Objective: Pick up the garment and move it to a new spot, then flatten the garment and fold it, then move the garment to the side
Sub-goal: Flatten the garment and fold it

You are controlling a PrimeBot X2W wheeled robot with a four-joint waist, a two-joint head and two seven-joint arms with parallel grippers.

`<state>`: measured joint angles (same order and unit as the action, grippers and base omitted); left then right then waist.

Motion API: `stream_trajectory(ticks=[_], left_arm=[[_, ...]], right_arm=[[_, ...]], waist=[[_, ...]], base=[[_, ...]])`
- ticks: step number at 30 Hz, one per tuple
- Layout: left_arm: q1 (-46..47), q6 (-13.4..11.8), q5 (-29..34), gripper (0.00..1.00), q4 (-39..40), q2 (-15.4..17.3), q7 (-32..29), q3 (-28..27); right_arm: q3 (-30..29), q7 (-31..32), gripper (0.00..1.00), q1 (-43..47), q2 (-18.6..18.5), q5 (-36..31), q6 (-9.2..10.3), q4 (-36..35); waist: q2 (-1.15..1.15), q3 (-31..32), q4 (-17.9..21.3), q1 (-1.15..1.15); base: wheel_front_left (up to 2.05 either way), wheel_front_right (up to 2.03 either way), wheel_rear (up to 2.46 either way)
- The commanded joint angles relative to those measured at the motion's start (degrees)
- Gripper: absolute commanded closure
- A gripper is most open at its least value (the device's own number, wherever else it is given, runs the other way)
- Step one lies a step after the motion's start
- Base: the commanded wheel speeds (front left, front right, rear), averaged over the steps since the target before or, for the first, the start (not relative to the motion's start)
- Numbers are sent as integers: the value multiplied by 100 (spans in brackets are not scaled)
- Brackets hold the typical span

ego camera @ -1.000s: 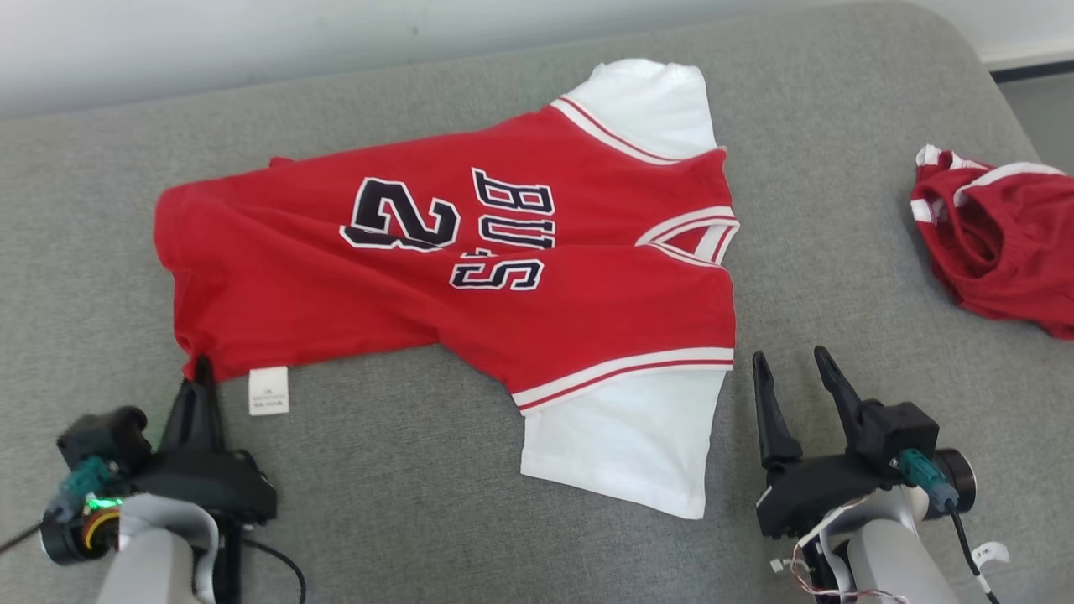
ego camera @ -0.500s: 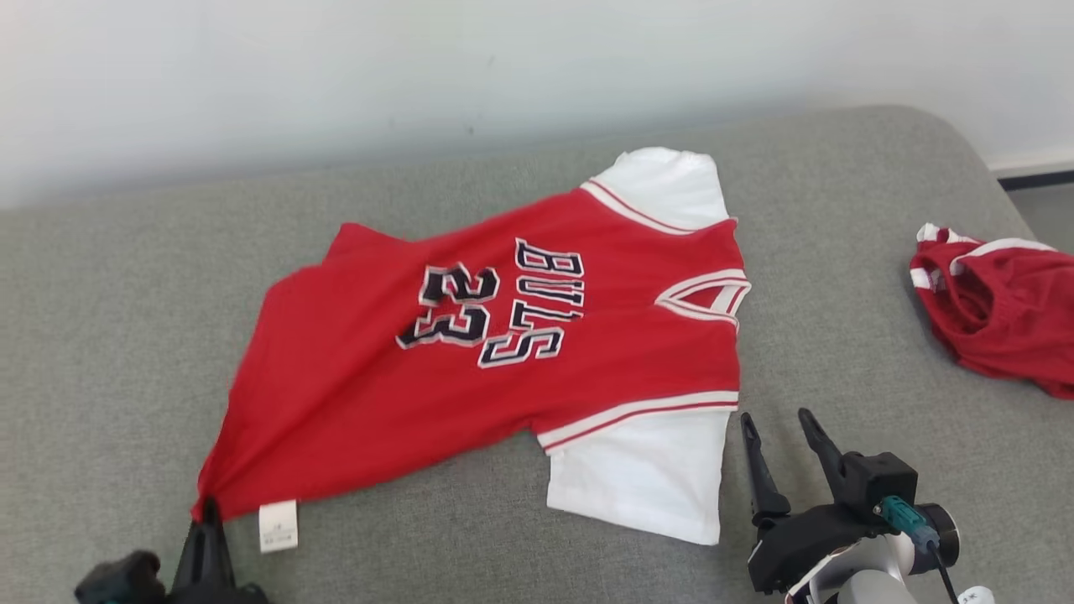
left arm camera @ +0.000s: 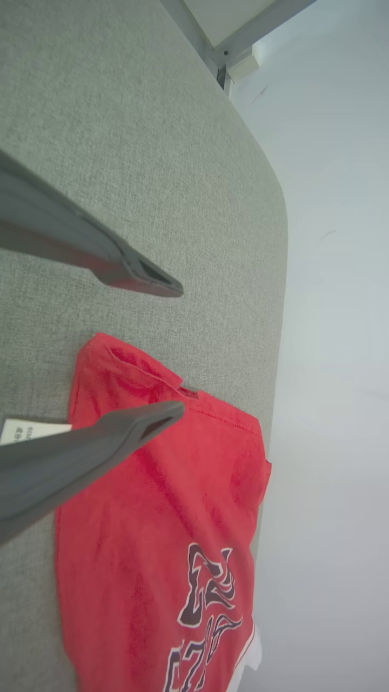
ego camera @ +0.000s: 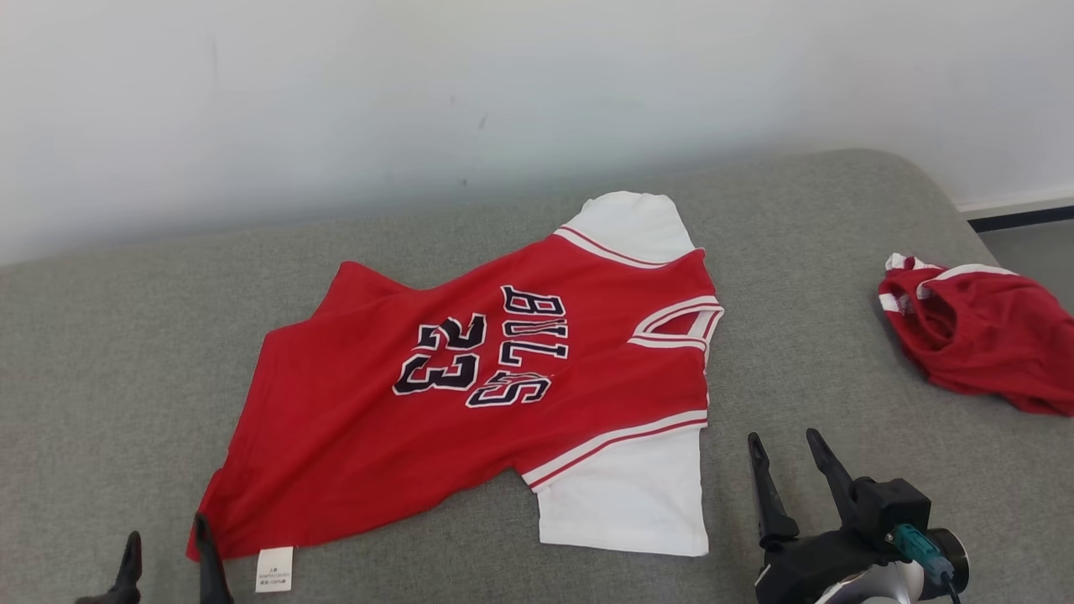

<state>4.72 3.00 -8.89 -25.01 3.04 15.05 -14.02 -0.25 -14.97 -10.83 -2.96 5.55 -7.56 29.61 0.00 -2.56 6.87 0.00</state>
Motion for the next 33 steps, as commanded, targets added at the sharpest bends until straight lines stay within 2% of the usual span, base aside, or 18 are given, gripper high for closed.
stream_trajectory(ticks=[1,5,12,22,33], left_arm=[[-129,-19,118,0,112,-14,17,33],[-295,5,378,0,399,-14,17,152],[-720,-196,431,0,649,-16,17,598],[-843,-241,290,0,489,-16,17,794],[-642,-224,114,0,430,-14,17,1003]], right_arm=[[-1,-26,0,72,11,-15,16,-87],[39,-26,0,221,11,-109,16,-421],[236,-26,0,570,10,-455,16,-940],[320,-26,0,747,10,-391,16,-763],[461,-26,0,599,11,-437,16,24]], waist=[[0,58,26,0],[0,107,21,0],[0,244,-54,0],[0,337,-145,0],[0,-24,-249,0]], base=[[0,0,0],[0,0,0],[0,0,0],[0,0,0],[0,0,0]])
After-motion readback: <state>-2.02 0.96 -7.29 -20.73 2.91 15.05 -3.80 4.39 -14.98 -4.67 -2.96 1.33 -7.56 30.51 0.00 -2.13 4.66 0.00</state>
